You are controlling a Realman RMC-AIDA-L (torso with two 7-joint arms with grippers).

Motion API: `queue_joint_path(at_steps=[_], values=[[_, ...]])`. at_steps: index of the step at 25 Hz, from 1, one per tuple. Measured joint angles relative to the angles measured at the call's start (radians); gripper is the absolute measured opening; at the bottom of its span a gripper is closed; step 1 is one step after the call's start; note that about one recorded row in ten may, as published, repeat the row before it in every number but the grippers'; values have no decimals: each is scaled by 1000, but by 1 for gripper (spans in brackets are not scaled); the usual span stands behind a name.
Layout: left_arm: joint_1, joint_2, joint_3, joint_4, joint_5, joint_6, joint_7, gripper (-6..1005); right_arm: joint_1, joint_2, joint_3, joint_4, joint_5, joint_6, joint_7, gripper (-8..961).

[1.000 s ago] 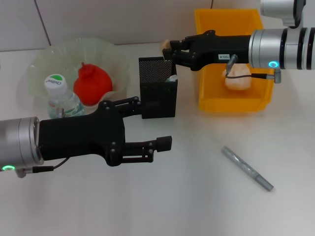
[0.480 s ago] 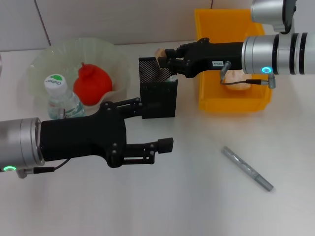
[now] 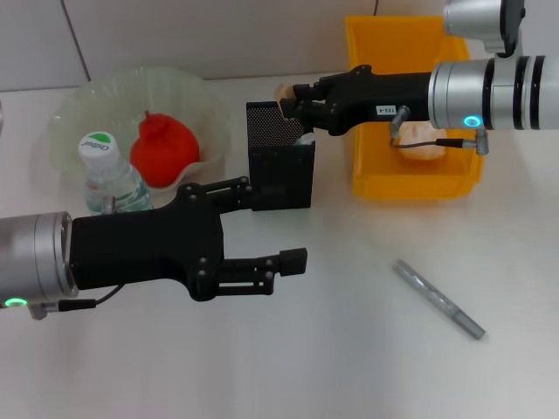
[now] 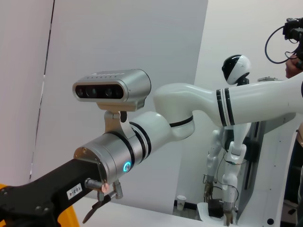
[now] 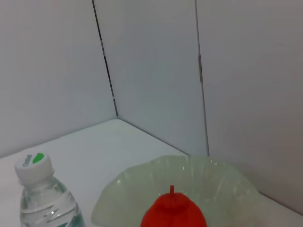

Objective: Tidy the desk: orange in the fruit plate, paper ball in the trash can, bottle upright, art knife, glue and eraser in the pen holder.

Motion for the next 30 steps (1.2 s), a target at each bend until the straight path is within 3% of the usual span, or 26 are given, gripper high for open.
queue_joint_path(at_steps=[12,17,19,25,30], values=[[-1,0,0,-9,0,2,0,802,-2,0,0,-9,3,1,7,377],[-2,0,0,-9,0,1,0,802,-5,3,2,-18,4,10,8,554],[-2,0,0,-9,0,0,0,802,-13,8,3,-35,5,9,8,558],[1,0,0,-9,0,-2,0,802,-73,34,11,-145,29,-52,10,569],[1,0,-1,-9,0,-3,0,802,-130,31,12,-233,87,-159,32,602]])
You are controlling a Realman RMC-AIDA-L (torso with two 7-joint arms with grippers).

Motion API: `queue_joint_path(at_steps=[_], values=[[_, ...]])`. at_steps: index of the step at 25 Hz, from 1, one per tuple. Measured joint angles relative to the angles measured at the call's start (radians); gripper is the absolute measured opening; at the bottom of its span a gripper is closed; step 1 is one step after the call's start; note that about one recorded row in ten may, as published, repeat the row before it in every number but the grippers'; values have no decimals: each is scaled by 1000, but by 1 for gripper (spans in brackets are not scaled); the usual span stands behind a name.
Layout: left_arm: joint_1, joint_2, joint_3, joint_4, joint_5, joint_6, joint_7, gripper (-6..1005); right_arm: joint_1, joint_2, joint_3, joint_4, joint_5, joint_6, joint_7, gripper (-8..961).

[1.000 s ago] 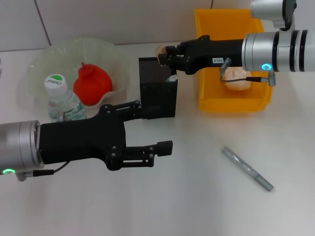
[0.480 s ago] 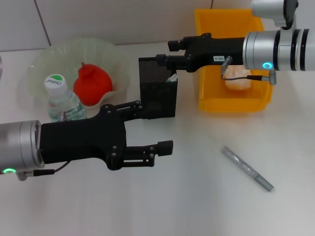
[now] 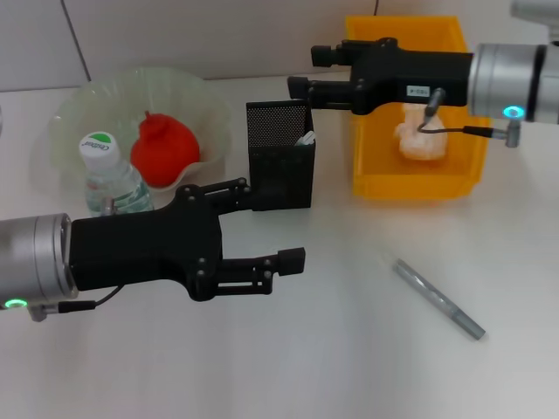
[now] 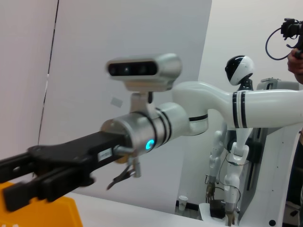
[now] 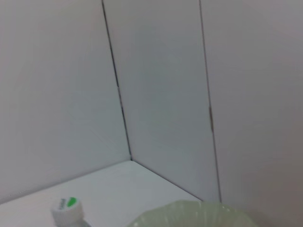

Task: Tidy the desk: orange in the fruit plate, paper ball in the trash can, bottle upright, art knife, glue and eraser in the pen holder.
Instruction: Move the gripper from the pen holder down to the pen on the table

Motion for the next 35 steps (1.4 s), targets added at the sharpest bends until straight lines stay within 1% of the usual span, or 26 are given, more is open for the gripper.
queue_joint_path(at_steps=[4,8,11,15,21,23,25,26,27,29,30,31,32,35], values=[[-1,0,-2,0,0,-1,0,802,-53,2,2,-94,17,-84,29,659],[-5,0,-4,0,0,-2,0,802,-93,-2,2,-158,46,-171,51,682],[-9,0,-2,0,0,-3,0,802,-127,0,2,-212,73,-227,51,688],[-9,0,-4,0,0,-3,0,802,-164,3,2,-267,77,-259,54,688],[-6,4,-15,4,0,-3,0,802,-206,2,2,-293,77,-285,54,688],[19,14,-78,13,8,5,0,802,-224,2,2,-313,77,-300,54,689],[19,14,-78,13,8,5,0,802,-241,3,2,-334,75,-317,54,689],[40,26,-107,25,8,14,-1,802,-250,3,2,-343,75,-329,54,689],[40,26,-107,25,8,14,-1,802,-259,3,2,-352,75,-341,55,689],[57,36,-132,33,9,36,-1,802,-275,3,2,-368,75,-369,65,689],[57,36,-132,33,9,36,-1,802,-284,3,2,-379,72,-383,74,689],[57,36,-132,33,9,36,-1,802,-292,3,2,-394,67,-393,88,689],[72,45,-148,36,11,50,-1,802,-301,2,2,-410,61,-403,103,689],[85,49,-155,36,12,52,0,802,-321,0,3,-471,25,-441,188,689]])
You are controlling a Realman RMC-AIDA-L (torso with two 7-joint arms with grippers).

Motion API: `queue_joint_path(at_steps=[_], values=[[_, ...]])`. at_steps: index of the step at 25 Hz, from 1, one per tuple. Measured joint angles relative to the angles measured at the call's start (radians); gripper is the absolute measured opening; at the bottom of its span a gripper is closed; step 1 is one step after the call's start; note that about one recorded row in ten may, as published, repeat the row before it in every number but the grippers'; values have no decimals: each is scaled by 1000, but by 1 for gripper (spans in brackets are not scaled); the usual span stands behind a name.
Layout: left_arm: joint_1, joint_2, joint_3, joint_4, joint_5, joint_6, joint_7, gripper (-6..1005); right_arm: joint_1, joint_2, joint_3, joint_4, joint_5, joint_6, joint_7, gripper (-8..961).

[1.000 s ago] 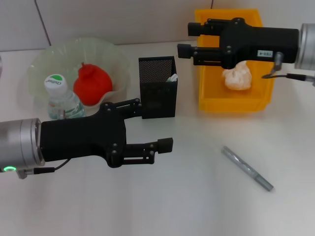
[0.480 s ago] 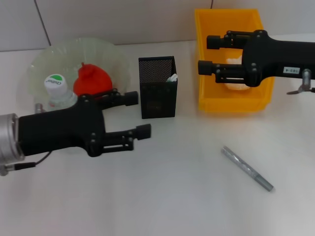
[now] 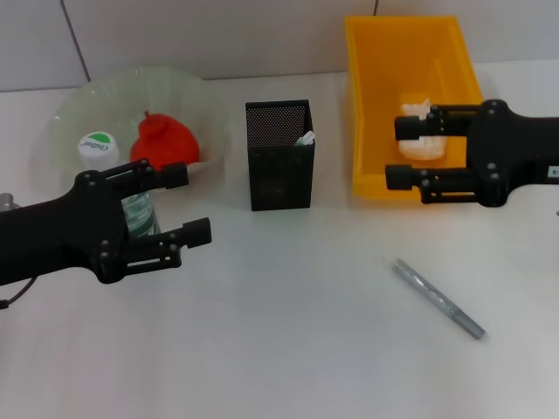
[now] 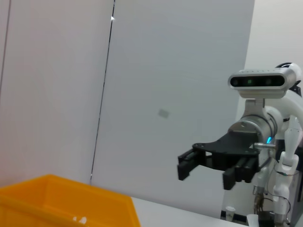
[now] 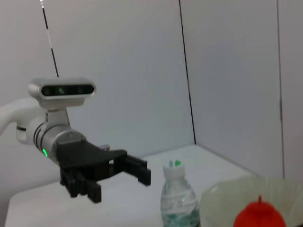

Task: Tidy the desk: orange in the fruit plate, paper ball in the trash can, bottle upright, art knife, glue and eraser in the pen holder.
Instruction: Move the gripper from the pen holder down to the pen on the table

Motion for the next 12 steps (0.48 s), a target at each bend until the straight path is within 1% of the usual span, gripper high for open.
queue_joint_path(at_steps=[5,8,12], values=[[6,1,-4,0,5,0,0,802,-7,-3,24,-110,-88,-56,163,688],[6,1,-4,0,11,1,0,802,-9,-2,61,-191,-113,-103,247,688],[8,-2,-4,-1,12,4,1,802,-1,-4,74,-300,-192,-123,391,689]])
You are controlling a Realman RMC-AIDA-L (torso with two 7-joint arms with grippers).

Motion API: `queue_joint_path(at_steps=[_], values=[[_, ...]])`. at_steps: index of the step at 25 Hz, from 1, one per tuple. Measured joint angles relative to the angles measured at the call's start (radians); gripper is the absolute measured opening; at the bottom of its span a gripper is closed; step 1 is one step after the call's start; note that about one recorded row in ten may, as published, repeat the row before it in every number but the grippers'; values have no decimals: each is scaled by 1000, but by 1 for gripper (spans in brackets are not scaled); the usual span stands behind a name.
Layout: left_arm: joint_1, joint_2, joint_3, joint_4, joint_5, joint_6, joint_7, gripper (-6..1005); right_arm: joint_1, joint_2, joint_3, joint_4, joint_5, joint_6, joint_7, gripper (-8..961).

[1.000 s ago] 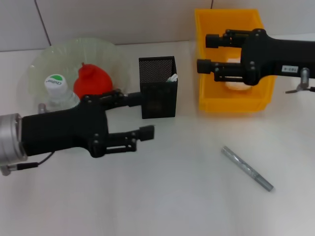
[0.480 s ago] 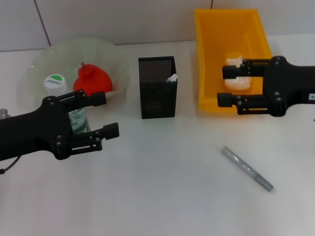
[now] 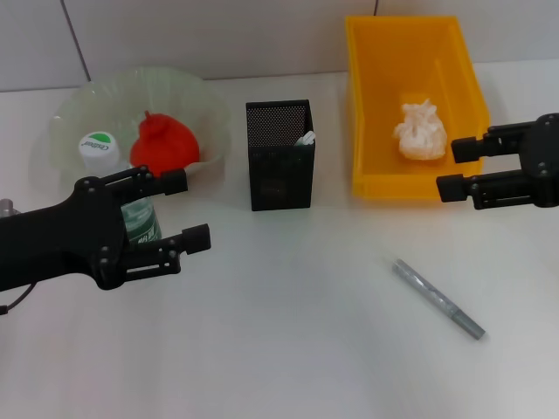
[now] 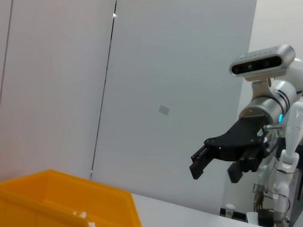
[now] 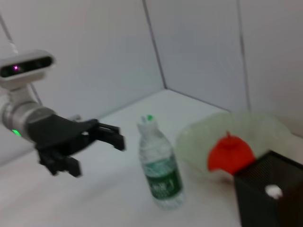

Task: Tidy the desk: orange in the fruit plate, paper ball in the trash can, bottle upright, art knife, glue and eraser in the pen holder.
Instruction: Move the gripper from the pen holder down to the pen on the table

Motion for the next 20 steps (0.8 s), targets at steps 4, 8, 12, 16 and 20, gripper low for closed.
queue_joint_path(at_steps=[4,8,12,16,20], values=[[1,-3,2,0,0,1,0,802,15,5,-12,-104,-119,-9,101,688],[1,-6,7,0,0,1,0,802,47,-3,-24,-132,-181,-28,179,688],[0,-8,9,0,0,2,0,802,118,-18,-52,-136,-301,-107,237,687],[-2,-16,9,0,0,3,0,802,167,-9,-116,-154,-440,-143,253,686],[-4,-20,9,-2,2,3,0,802,198,0,-206,-161,-535,-144,271,685]])
